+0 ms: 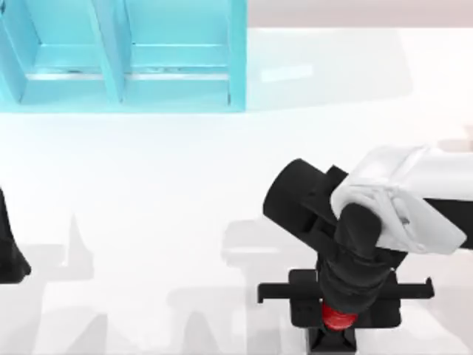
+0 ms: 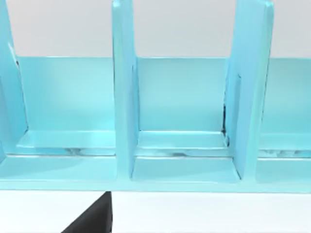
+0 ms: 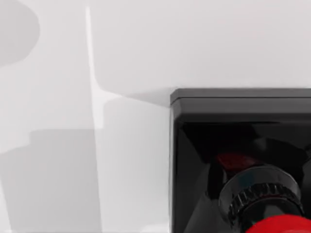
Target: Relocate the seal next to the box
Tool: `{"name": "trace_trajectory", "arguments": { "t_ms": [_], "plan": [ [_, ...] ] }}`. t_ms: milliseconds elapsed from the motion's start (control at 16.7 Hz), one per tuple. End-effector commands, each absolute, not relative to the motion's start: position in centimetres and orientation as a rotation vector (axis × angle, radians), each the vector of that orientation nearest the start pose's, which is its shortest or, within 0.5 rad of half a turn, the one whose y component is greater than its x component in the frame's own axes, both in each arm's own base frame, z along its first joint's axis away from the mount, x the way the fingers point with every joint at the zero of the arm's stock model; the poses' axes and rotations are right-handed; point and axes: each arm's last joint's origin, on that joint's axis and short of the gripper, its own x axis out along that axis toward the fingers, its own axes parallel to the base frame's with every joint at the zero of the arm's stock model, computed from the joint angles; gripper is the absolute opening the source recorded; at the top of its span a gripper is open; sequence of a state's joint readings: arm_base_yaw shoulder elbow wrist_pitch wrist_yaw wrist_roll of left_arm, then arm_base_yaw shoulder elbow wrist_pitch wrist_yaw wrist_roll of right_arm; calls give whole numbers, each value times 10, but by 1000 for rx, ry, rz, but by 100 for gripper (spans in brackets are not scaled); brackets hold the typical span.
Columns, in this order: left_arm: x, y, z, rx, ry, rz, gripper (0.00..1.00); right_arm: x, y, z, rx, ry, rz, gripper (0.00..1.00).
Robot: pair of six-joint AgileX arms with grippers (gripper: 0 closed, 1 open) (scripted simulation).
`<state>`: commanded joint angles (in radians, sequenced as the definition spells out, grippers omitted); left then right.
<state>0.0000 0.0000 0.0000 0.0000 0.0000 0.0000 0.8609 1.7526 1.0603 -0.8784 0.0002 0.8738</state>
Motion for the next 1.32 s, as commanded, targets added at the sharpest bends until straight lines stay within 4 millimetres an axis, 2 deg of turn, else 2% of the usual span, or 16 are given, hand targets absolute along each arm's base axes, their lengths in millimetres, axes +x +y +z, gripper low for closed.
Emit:
{"name": "trace_trajectory", "arguments": {
  "t_ms": [240,660,960,1140,1320],
  "plan": [
    [106,-1,160,0,0,0,100,195,229,155,9,1570,-8,0],
    [106,-1,160,0,0,0,100,195,229,200,10,1570,-9,0],
    [106,-1,160,0,0,0,100,195,229,199,8,1573,-12,0],
    [106,-1,160,0,0,0,100,214,223,205,1,1582,-19,0],
    [106,-1,160,0,0,0,100,256,204,223,3,1584,-17,0]
  ]
}}
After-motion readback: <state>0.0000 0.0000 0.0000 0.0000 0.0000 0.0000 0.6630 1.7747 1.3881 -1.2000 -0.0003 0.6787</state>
